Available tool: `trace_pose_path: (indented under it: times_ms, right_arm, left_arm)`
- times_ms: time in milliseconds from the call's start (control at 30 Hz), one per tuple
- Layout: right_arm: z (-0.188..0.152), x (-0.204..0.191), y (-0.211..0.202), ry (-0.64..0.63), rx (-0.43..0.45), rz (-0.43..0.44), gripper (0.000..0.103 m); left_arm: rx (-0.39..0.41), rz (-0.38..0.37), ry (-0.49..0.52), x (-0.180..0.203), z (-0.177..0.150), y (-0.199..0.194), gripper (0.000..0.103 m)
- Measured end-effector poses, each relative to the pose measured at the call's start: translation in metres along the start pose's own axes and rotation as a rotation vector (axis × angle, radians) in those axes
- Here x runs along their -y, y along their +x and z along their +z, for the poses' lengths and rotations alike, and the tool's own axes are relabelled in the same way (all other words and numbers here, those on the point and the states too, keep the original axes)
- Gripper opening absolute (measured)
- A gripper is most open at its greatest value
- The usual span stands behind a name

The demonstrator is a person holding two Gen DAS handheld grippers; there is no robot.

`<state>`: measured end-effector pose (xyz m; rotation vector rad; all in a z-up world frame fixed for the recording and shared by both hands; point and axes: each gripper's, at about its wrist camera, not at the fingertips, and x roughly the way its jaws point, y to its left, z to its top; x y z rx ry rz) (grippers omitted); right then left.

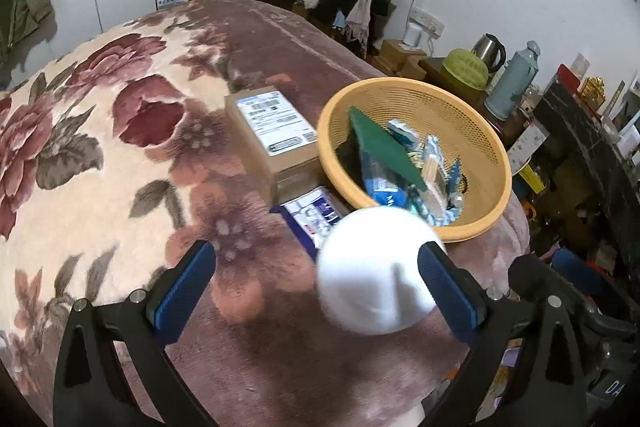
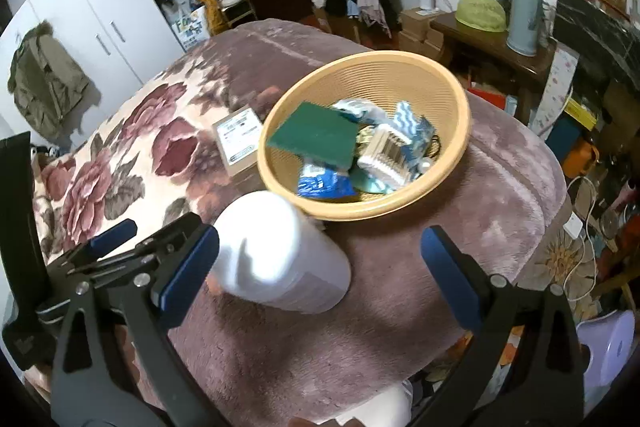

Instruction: Organize soft objects

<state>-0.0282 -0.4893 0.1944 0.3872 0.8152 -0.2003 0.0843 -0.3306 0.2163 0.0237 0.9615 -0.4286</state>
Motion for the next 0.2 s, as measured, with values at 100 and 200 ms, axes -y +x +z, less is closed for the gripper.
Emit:
trace_pose_path:
  times_ms: [100, 200]
  right_arm:
    - [-0.006, -0.019, 0.0, -0.036, 0.003, 0.0, 0.102]
    - [-0.014, -0.041, 0.001, -0.081, 0.011, -0.001, 0.102]
  left_arm:
    - [0.006, -0.004, -0.027, -0.02, -0.007, -0.007, 0.101]
    - [0.015, 0.012, -0.063, -0.049, -0.018, -0.016, 0.101]
